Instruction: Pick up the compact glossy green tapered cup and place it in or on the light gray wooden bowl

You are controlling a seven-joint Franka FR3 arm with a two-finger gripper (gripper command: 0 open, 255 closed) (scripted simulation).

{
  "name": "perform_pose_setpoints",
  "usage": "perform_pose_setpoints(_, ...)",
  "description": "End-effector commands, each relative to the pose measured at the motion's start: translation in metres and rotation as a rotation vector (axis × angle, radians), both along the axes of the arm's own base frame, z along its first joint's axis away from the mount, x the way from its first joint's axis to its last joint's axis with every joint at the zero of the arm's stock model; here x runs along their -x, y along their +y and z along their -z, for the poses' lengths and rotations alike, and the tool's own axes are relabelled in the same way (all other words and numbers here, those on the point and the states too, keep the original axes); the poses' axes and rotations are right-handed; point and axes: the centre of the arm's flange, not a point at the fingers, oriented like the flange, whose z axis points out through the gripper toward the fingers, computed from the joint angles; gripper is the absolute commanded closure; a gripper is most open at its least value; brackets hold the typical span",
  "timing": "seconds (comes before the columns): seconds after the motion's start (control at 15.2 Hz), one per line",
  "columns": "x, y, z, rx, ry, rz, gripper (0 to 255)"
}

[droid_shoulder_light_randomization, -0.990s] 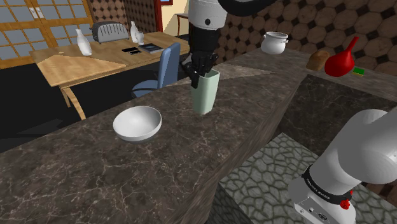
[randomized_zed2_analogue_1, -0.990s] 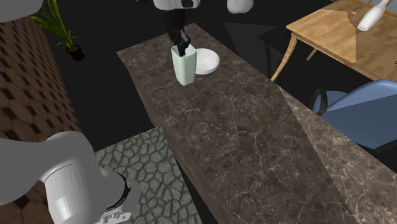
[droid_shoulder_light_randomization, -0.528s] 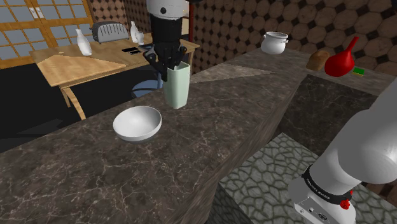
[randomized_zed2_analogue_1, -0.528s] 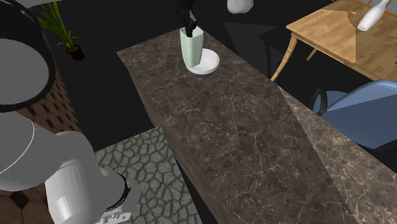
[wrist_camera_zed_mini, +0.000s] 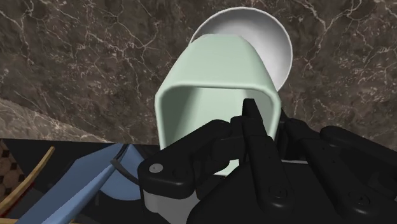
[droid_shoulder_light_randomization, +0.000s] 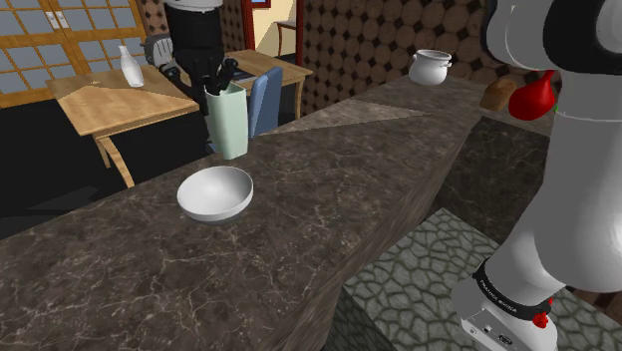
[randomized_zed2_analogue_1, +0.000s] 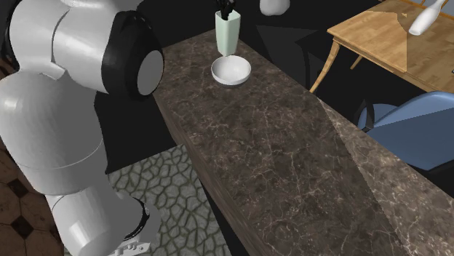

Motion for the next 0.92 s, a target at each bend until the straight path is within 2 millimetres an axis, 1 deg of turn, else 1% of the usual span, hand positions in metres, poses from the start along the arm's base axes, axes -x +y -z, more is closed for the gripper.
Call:
perform_pose_setpoints(0.0, -0.019, 0.02, -0.002, 0.001, 0.0, 0.004, 255)
perform_pose_setpoints(0.07, -0.027, 0.029, -0.004, 0.001, 0.0, 0.004, 255)
perform_pose_setpoints(0.13, -0.041, 0.044, -0.007, 0.001, 0.0, 0.004, 255)
perform_pose_setpoints(0.86, -0.041, 0.044, 0.051, 0.001, 0.0, 0.004, 255)
